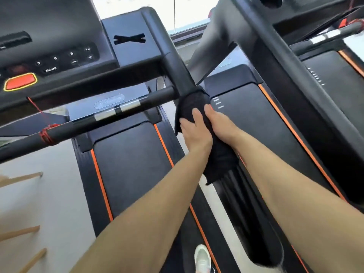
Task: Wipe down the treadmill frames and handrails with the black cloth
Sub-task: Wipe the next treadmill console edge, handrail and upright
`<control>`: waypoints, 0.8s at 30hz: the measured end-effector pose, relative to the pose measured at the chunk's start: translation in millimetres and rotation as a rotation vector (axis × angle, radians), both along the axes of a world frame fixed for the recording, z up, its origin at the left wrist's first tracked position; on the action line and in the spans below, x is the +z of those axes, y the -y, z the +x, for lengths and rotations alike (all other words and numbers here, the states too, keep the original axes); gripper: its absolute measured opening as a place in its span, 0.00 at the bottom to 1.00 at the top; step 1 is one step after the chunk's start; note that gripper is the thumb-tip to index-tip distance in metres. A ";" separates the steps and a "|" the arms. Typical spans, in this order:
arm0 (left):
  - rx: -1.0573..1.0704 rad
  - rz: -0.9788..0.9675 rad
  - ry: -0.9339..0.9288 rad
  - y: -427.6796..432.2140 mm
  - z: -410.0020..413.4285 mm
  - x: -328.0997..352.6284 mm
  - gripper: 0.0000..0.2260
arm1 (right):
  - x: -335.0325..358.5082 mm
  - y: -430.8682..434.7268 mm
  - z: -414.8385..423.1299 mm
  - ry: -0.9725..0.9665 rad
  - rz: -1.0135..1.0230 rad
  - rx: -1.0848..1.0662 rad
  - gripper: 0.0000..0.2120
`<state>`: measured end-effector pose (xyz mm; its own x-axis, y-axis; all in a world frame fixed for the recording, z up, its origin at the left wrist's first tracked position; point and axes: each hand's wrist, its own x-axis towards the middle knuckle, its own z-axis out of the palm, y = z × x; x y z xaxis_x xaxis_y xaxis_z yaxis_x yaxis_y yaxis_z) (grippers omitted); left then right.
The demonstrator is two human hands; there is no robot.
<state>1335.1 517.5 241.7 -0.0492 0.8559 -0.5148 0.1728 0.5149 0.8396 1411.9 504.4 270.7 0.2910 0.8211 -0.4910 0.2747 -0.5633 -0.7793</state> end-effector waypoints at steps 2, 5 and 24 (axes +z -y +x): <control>0.001 0.003 0.014 -14.0 0.1 4.1 0.33 | 6.1 -7.2 -1.0 -0.116 -0.001 -0.044 0.22; -0.017 -0.001 0.019 14.9 -0.8 4.9 0.34 | 8.4 28.2 -2.5 -0.159 0.002 -0.061 0.18; 0.014 0.034 0.012 203.2 -4.2 -3.7 0.26 | -16.1 196.2 -2.3 -0.052 0.144 0.023 0.19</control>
